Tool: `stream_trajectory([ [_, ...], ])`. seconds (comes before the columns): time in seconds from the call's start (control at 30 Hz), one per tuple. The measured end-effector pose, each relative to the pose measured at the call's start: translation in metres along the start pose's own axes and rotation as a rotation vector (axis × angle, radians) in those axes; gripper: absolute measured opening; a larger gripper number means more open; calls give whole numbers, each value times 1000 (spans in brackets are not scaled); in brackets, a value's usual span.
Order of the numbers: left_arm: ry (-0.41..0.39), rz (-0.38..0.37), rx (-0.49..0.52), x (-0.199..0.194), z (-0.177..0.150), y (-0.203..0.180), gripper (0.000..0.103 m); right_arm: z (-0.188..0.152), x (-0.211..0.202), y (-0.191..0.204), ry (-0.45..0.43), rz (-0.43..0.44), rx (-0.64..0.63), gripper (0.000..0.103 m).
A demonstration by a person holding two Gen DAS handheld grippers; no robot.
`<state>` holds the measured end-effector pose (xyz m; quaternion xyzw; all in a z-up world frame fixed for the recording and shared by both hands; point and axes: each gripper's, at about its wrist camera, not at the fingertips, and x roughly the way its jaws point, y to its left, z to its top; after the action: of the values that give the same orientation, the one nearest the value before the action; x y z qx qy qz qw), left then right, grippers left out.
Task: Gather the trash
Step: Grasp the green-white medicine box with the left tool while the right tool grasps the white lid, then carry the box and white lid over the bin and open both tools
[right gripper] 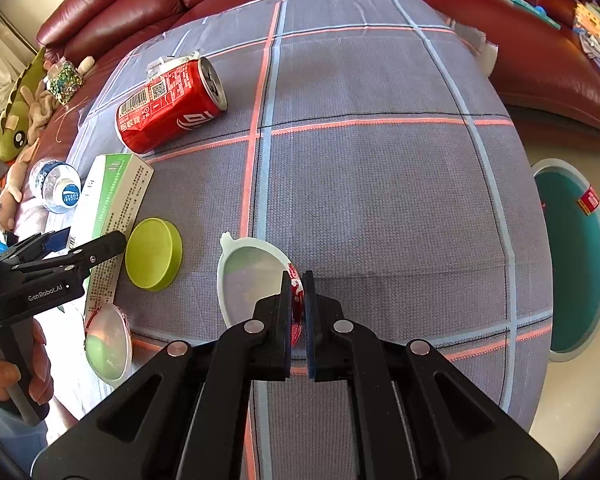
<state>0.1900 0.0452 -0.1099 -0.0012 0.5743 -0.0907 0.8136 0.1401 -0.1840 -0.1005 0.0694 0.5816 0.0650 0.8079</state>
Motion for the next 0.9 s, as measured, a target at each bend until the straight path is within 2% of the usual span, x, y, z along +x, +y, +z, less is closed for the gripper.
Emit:
stream_trajectory([
  [0.13, -41, 22, -7, -12, -5, -3, 74, 1, -1, -2, -10, 9, 5, 5],
  [0.47, -147, -1, 22, -71, -9, -31, 74, 5, -32, -20, -84, 56, 41, 5],
  [0.67, -211, -35, 88, -96, 5, -75, 74, 6, -66, -54, -157, 36, 82, 5],
  [0.8, -238, -83, 169, -103, 15, -121, 74, 4, -89, -88, -205, -6, 115, 5],
  [0.9, -230, -138, 224, -99, 21, -158, 74, 1, -109, -122, -242, -43, 160, 5],
])
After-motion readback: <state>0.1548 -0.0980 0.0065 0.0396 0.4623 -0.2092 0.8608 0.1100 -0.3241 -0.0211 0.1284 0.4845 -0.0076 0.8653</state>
